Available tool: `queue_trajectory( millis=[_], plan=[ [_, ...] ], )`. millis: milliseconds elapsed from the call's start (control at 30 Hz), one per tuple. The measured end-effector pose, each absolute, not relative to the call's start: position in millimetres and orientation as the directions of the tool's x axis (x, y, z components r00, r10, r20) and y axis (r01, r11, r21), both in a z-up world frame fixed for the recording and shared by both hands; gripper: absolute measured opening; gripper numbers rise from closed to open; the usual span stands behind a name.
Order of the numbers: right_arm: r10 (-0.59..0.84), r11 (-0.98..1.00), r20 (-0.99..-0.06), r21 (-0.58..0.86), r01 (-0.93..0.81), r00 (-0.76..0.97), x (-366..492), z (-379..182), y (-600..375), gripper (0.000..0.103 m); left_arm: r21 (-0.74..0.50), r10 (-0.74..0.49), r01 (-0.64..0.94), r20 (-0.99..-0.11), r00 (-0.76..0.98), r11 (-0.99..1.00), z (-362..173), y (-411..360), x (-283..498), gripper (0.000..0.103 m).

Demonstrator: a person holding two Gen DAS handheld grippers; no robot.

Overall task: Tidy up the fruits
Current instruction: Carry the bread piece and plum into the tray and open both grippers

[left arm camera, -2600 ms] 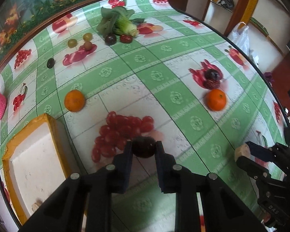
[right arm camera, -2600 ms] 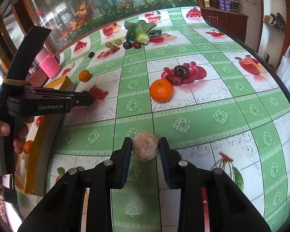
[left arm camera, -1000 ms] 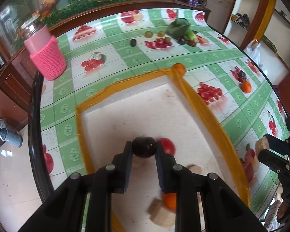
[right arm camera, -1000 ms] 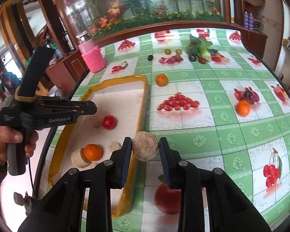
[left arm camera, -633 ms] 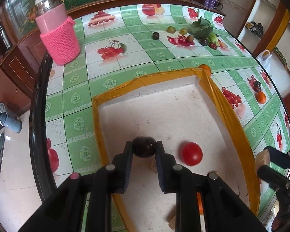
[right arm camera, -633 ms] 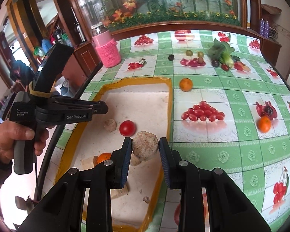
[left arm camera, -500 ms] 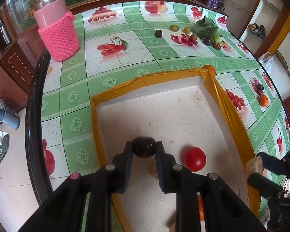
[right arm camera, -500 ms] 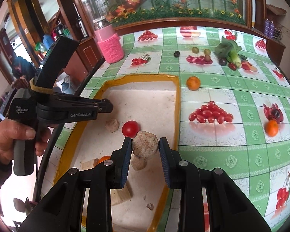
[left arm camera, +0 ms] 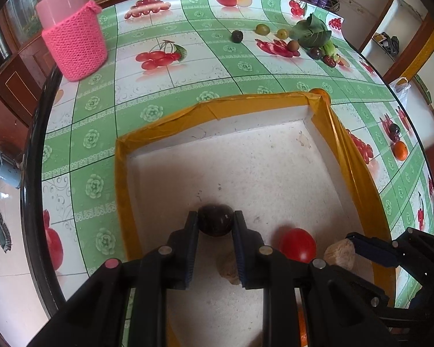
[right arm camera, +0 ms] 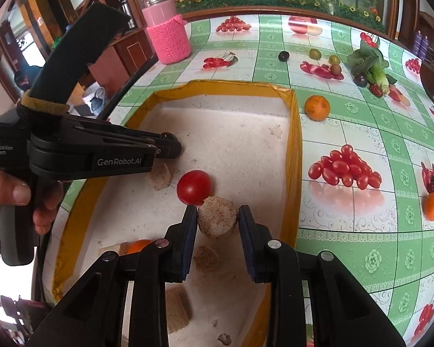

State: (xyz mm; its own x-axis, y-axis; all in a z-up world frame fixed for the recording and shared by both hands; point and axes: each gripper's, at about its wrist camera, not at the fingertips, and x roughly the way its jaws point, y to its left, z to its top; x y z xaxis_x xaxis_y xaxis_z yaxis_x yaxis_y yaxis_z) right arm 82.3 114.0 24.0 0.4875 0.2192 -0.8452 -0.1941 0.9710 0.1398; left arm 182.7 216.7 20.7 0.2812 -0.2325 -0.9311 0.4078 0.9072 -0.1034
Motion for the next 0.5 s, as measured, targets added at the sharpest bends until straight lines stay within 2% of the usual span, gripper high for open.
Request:
queue_trajectory(
  millis=[233,500],
  plan=[
    [0.19,0.973,-0.854,0.1,-0.207,0.485,83.9,21.3,119.0,0.029,-0.09,-0.222,0.409,-0.932,0.287,0.908,20.6,214.3,182.4,0.026],
    [0.202,0.973,-0.857,0.12,-0.197,0.475,80.1,24.2,118.0,0.032,-0.071,-0.205,0.412,-0.934,0.291,0.909,21.9,213.2,179.1,0.026]
  ],
)
